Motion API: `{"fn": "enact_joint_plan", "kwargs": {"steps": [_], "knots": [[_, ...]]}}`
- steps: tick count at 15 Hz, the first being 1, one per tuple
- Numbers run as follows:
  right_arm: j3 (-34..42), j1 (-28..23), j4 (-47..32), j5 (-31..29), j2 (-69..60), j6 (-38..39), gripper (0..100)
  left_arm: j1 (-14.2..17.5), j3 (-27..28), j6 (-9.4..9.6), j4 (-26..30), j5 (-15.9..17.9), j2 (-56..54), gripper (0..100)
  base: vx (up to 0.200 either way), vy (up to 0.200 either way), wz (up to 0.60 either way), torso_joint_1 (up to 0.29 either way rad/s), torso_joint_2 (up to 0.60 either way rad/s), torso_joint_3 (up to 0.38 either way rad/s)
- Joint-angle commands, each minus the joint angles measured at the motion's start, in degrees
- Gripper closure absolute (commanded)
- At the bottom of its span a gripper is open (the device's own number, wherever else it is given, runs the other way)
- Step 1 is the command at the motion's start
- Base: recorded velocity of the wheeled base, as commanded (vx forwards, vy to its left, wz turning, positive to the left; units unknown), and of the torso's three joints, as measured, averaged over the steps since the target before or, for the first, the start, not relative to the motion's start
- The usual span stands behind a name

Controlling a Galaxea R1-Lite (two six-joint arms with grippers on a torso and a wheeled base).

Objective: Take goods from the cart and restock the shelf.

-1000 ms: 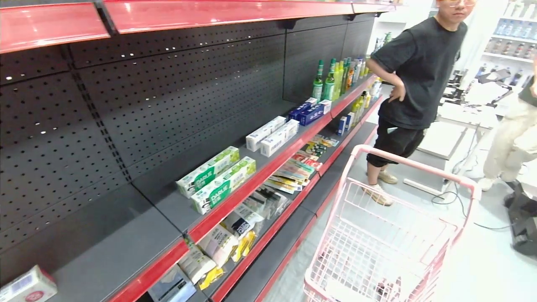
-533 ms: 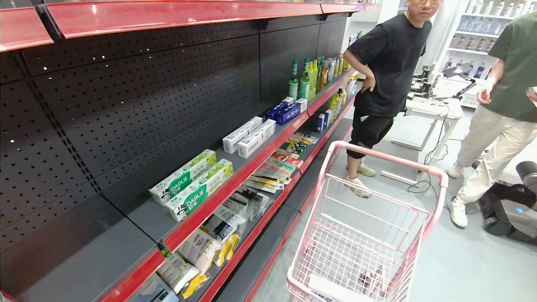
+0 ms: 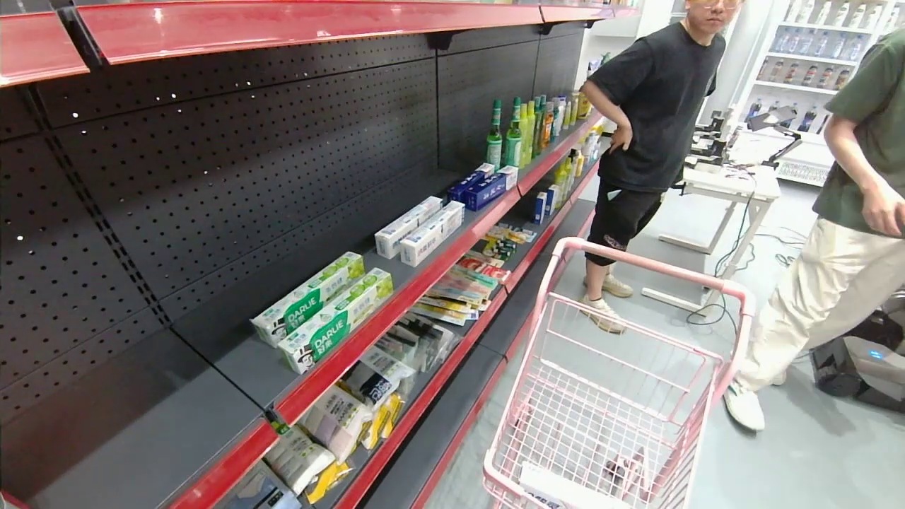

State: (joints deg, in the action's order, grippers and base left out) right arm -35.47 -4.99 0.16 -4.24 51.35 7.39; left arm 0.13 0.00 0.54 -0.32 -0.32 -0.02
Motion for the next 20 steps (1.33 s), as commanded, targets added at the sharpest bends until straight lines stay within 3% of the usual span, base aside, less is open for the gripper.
{"fn": "enact_joint_plan", "kwargs": {"steps": [1, 4, 11, 20], "knots": [[-4.96, -3.80, 0.72, 9.34, 41.47, -12.40, 0, 0.04, 0.00, -0.01, -0.03, -0.03, 0.02, 0, 0.000, 0.000, 0.00, 0.000, 0.00, 0.000], [-6.71, 0.24, 3.09, 14.88, 53.77, -26.46, 0, 0.04, 0.00, -0.01, -0.03, -0.03, 0.02, 0, 0.000, 0.000, 0.00, 0.000, 0.00, 0.000], [-10.40, 1.56, 3.53, 19.97, 69.85, -40.35, 0, 0.04, 0.00, -0.10, -0.03, -0.03, 0.02, 0, 0.000, 0.000, 0.00, -0.033, 0.06, 0.039], [-11.63, 5.78, 3.62, 20.50, 75.13, -46.94, 0, 0.04, 0.00, -0.01, -0.03, -0.03, 0.02, 0, 0.000, 0.000, 0.00, -0.082, 0.18, 0.101]]}}
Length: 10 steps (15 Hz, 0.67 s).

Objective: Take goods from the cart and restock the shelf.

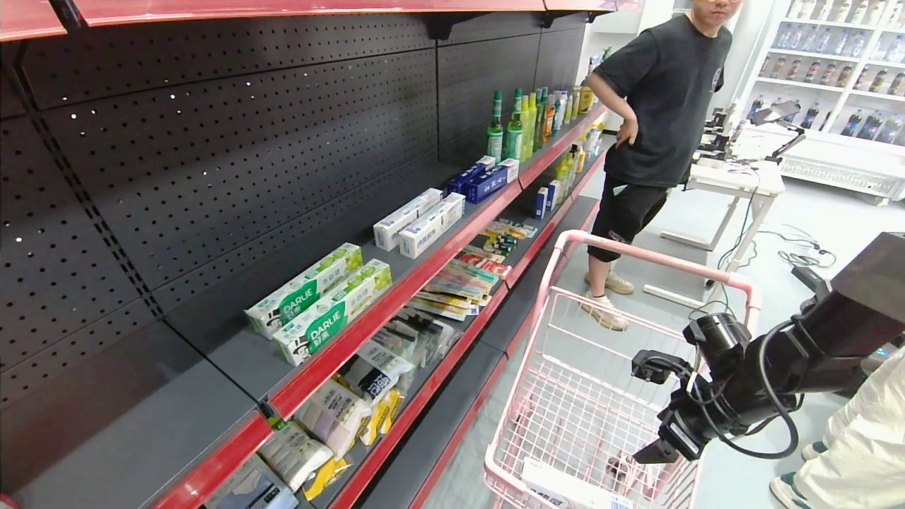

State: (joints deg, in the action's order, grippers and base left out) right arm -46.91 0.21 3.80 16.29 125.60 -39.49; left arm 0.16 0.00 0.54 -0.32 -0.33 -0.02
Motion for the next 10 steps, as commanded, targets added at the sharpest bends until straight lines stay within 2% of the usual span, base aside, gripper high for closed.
{"fn": "enact_joint_plan", "kwargs": {"steps": [1, 10], "knots": [[-0.38, 1.55, -0.02, 0.06, 1.05, -0.07, 0, 0.02, 0.00, -0.01, -0.03, -0.02, 0.02, 0, 0.000, 0.000, 0.00, -0.090, 0.22, 0.129], [-0.82, 4.89, -0.02, -0.11, 3.78, -0.15, 0, 0.02, 0.00, 0.08, -0.03, -0.02, 0.02, 0, 0.000, 0.000, 0.00, -0.134, 0.29, 0.162]]}}
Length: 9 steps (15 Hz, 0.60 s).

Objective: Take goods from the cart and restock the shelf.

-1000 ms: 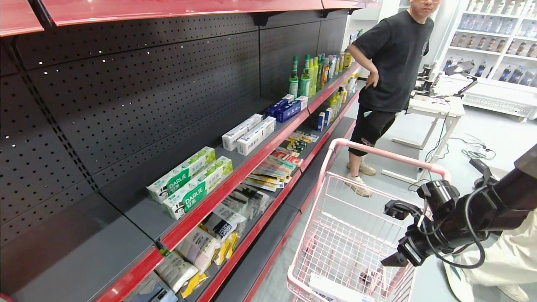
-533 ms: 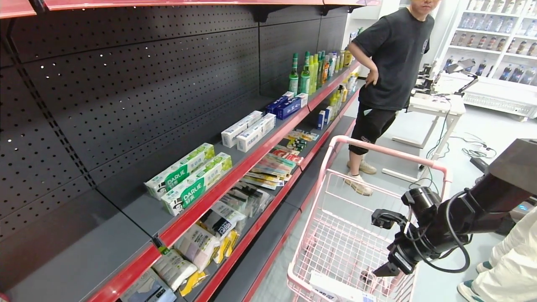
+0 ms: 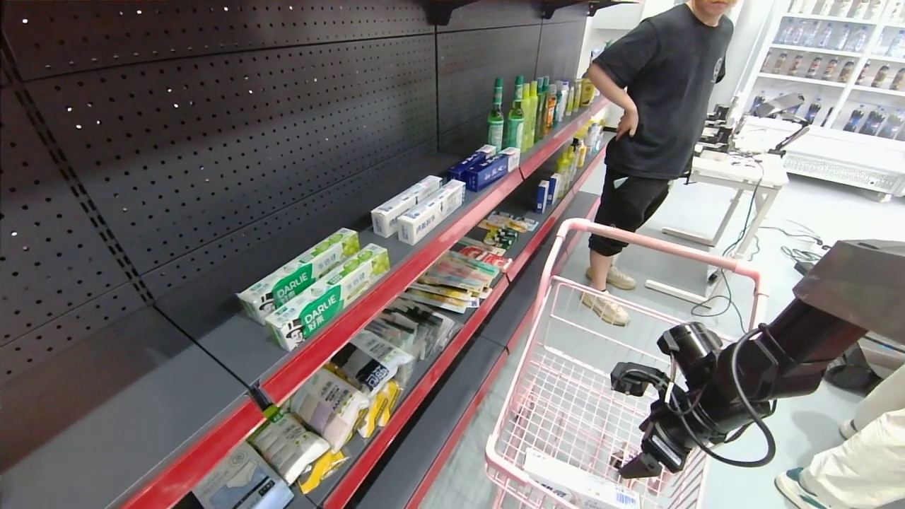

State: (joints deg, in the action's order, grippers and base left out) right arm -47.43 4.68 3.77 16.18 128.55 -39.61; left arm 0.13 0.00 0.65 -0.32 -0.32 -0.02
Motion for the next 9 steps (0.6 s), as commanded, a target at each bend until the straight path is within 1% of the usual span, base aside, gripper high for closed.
{"fn": "enact_joint_plan", "kwargs": {"steps": [1, 5, 9], "knots": [[-0.73, 0.50, 0.01, -0.01, 1.18, -0.03, 0, 0.04, 0.00, -0.03, -0.03, -0.03, 0.02, 0, 0.000, 0.000, 0.00, -0.144, 0.33, 0.183], [-1.52, 0.33, 0.01, -0.18, 1.79, -2.14, 0, 0.04, 0.00, -0.03, -0.03, -0.03, 0.02, 0, 0.000, 0.000, 0.00, -0.149, 0.34, 0.192], [-1.52, 0.50, 0.01, -0.18, 1.62, -2.40, 0, 0.04, 0.00, -0.03, -0.03, -0.03, 0.02, 0, 0.000, 0.000, 0.00, -0.148, 0.35, 0.201]]}}
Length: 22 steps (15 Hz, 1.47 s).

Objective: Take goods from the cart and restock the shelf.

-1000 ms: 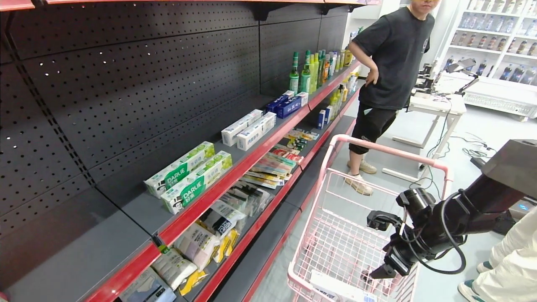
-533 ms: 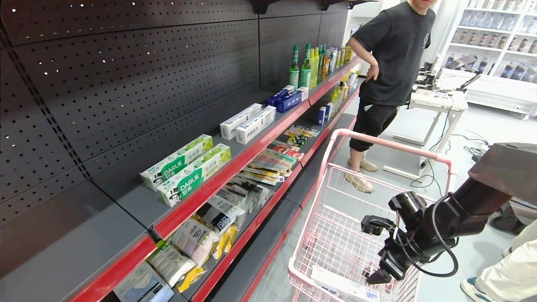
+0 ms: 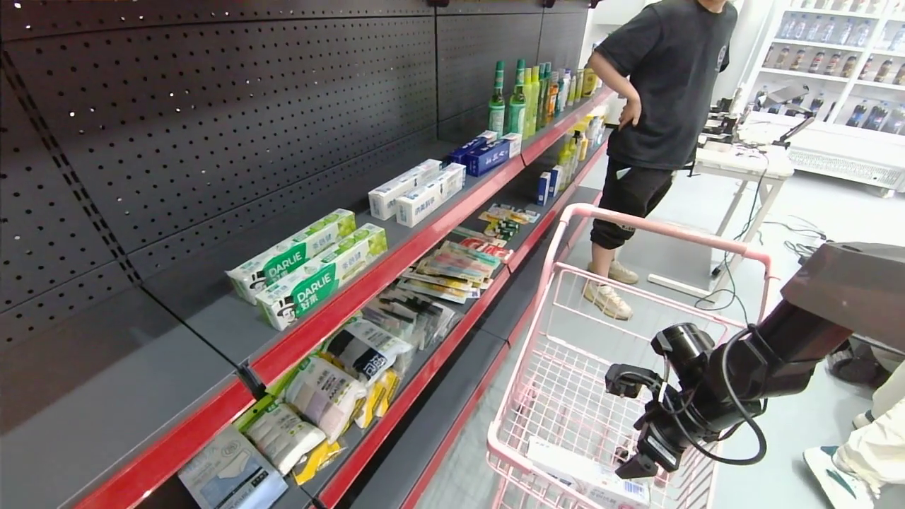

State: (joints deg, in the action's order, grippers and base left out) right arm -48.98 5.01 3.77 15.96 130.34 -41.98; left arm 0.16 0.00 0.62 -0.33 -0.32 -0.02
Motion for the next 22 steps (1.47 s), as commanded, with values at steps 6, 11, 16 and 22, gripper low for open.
{"fn": "enact_joint_plan", "kwargs": {"steps": [6, 11, 16, 22], "knots": [[-0.68, 0.61, 0.01, 0.30, -0.62, -2.14, 0, 0.02, 0.00, -0.01, -0.02, -0.03, 0.02, 0, 0.000, 0.000, 0.00, -0.154, 0.38, 0.218], [0.64, 1.85, -0.08, 2.06, -4.66, -2.49, 0, 0.02, 0.00, -0.01, -0.02, -0.03, 0.02, 0, 0.000, 0.000, 0.00, -0.062, 0.16, 0.097], [4.86, 3.95, -0.08, 2.24, -6.86, -2.49, 0, 0.02, 0.00, -0.01, -0.02, -0.03, 0.02, 0, 0.000, 0.000, 0.00, 0.000, 0.00, 0.000], [6.35, 4.48, 0.01, 2.41, -5.71, -2.58, 0, 0.02, 0.00, 0.08, -0.02, -0.03, 0.02, 0, 0.000, 0.000, 0.00, 0.000, 0.00, 0.000]]}}
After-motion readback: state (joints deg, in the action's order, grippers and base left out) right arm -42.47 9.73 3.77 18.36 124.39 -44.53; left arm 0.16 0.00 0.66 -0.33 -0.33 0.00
